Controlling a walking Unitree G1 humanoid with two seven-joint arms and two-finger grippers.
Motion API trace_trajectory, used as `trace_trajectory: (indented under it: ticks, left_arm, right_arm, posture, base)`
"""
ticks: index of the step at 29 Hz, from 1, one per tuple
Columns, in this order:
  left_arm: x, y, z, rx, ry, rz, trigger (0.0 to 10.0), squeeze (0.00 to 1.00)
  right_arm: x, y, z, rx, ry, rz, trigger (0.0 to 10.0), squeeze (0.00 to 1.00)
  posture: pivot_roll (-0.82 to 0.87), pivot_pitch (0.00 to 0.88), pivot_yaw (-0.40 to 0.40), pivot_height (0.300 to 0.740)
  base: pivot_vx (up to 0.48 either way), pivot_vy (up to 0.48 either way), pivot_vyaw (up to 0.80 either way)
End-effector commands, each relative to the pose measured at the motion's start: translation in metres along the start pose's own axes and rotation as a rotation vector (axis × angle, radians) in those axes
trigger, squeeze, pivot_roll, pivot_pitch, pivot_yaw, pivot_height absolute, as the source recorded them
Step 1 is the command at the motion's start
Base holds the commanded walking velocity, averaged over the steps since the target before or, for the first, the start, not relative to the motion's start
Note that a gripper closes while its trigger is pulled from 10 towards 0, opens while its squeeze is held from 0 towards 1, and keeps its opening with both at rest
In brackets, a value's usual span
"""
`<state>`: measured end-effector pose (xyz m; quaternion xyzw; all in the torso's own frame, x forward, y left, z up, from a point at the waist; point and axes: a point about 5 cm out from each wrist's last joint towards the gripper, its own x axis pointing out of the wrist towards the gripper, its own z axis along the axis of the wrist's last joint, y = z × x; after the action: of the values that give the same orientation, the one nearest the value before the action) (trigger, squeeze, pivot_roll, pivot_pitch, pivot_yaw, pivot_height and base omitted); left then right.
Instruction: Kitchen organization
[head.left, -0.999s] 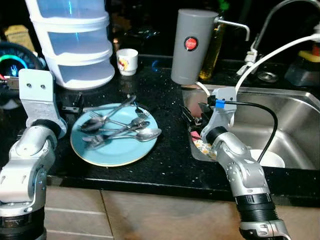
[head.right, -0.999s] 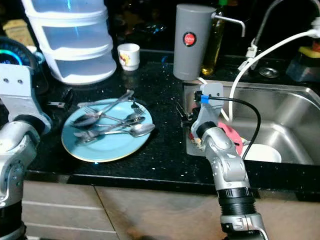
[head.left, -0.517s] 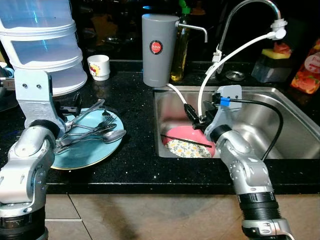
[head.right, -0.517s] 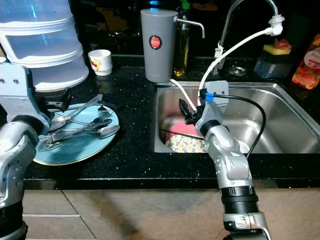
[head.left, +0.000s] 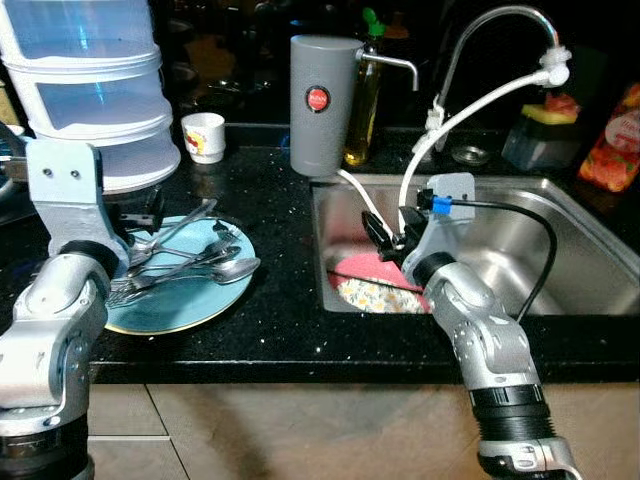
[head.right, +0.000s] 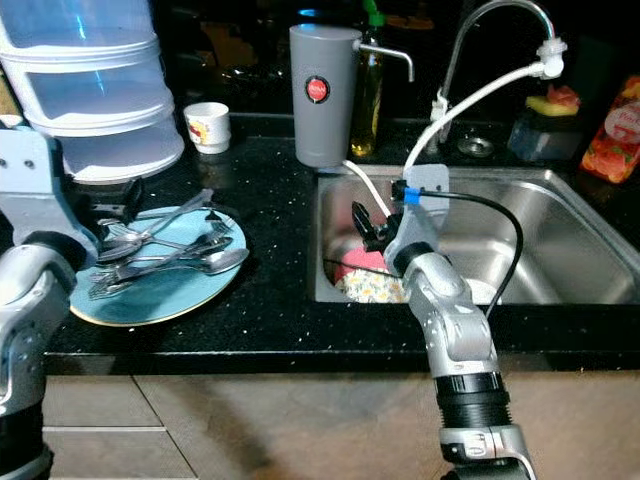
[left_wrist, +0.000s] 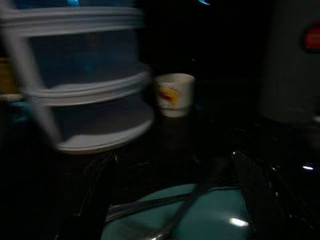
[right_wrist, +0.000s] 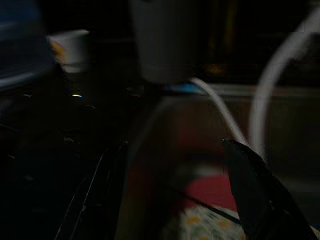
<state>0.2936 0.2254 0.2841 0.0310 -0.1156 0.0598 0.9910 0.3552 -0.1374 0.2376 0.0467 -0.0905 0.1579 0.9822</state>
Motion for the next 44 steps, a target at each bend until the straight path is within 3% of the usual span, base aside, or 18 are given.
trace_trajectory:
  ticks: [1, 9, 15, 18, 34, 37, 41, 42, 43, 44]
  left_arm:
    - [0.000, -0.004, 0.001, 0.001, 0.000, -0.020, 10.0, 0.00]
    - [0.000, -0.004, 0.003, 0.004, -0.009, -0.021, 10.0, 0.00]
    - [-0.001, -0.006, 0.004, 0.051, -0.006, -0.032, 10.0, 0.00]
    - [0.000, -0.005, 0.003, -0.009, -0.008, -0.021, 10.0, 0.00]
    - [-0.003, -0.002, 0.002, -0.013, -0.009, -0.003, 10.0, 0.00]
    - [-0.003, 0.002, 0.002, 0.008, 0.000, 0.025, 10.0, 0.00]
    - [-0.002, 0.025, 0.006, 0.091, 0.023, 0.190, 10.0, 0.00]
    - [-0.002, 0.030, 0.007, 0.098, 0.028, 0.213, 10.0, 0.03]
    - [-0.002, 0.034, 0.007, 0.094, 0.040, 0.233, 10.0, 0.66]
    - [-0.002, 0.034, 0.007, 0.094, 0.040, 0.233, 10.0, 0.66]
  right_arm:
    - [-0.002, -0.003, -0.002, 0.000, 0.013, -0.013, 10.0, 0.00]
    - [-0.001, -0.004, 0.001, -0.024, 0.002, -0.017, 10.0, 0.00]
    - [-0.001, -0.003, 0.001, -0.024, 0.003, -0.013, 10.0, 0.00]
    - [-0.001, -0.003, 0.001, -0.027, 0.003, -0.014, 10.0, 0.00]
    - [-0.001, -0.003, 0.003, -0.035, 0.006, -0.006, 10.0, 0.00]
    - [0.000, -0.003, 0.003, -0.037, 0.008, -0.003, 10.0, 0.00]
    - [0.001, -0.003, 0.003, -0.041, 0.012, 0.002, 10.0, 0.00]
    - [0.001, -0.003, 0.003, -0.041, 0.013, 0.003, 10.0, 0.00]
    - [0.001, -0.003, 0.003, -0.041, 0.014, 0.005, 10.0, 0.00]
    - [0.001, -0.003, 0.003, -0.041, 0.014, 0.005, 10.0, 0.00]
  posture:
    - [0.01, 0.066, -0.018, 0.740]
    - [0.01, 0.073, -0.021, 0.740]
    - [0.01, 0.080, -0.023, 0.740]
    - [0.01, 0.081, -0.024, 0.740]
    - [0.00, 0.085, -0.036, 0.740]
    - [0.00, 0.085, -0.038, 0.740]
    - [0.00, 0.086, -0.045, 0.740]
    - [0.00, 0.086, -0.045, 0.740]
    - [0.00, 0.086, -0.045, 0.740]
    - [0.00, 0.086, -0.045, 0.740]
  base:
    - [0.000, 0.000, -0.80]
    - [0.000, 0.000, 0.00]
    - [0.000, -0.240, 0.00]
    - [0.000, -0.160, 0.00]
    - [0.000, 0.000, 0.00]
    - [0.000, 0.000, 0.00]
    - [0.000, 0.000, 0.00]
    - [0.000, 0.000, 0.00]
    - [0.000, 0.000, 0.00]
    - [0.000, 0.000, 0.00]
